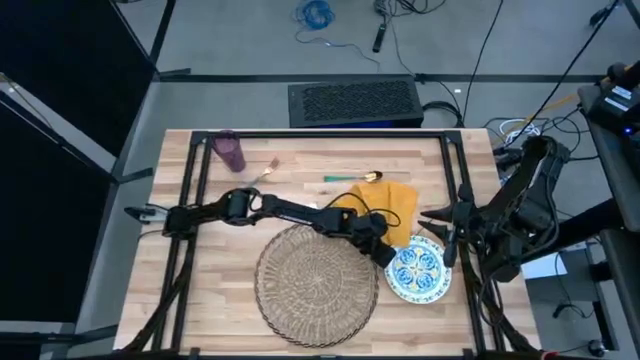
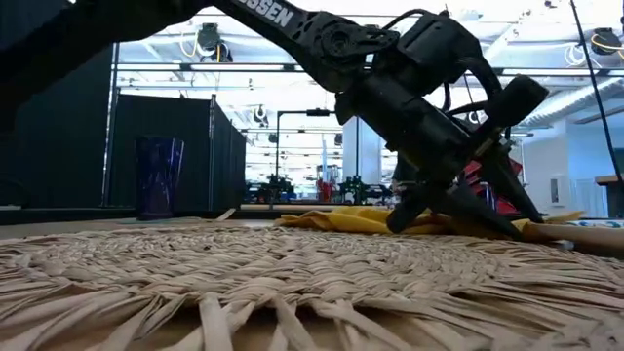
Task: Set table place
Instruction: Put the blue patterned plate on the brown tablemat
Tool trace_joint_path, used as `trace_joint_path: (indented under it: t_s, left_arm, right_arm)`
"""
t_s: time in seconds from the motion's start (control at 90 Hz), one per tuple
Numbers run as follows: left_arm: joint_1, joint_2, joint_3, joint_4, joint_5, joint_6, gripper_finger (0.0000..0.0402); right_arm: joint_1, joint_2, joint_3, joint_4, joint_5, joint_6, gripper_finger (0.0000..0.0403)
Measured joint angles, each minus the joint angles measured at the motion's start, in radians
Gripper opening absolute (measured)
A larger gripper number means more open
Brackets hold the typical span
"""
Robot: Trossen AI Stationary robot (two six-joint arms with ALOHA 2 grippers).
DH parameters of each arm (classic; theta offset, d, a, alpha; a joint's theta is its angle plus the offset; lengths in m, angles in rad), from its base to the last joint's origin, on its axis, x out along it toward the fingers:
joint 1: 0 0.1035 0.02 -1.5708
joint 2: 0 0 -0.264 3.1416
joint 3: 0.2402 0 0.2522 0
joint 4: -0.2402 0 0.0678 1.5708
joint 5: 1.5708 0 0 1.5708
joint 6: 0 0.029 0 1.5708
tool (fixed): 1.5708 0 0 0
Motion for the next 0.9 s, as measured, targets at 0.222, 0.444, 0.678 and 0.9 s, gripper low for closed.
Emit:
trace_joint_path:
  t_s: [0.222,0.444,0.678,0.9]
  left_arm:
    - [0.008,0.000,0.000,-0.011,-0.026,-0.016,0.0077]
    - [0.033,0.000,0.001,-0.060,-0.025,-0.021,0.0077]
    - [0.036,0.000,0.000,-0.058,0.006,-0.018,0.0077]
    - [0.040,0.000,-0.001,-0.058,0.015,-0.017,0.0077]
  right_arm:
    - [0.000,0.000,0.000,0.037,-0.001,-0.041,0.0084]
    - [0.000,0.000,0.000,0.043,-0.008,-0.049,0.0084]
    - [0.000,0.000,0.000,0.043,-0.016,-0.063,0.0084]
    - [0.000,0.000,0.000,0.043,-0.025,-0.051,0.0084]
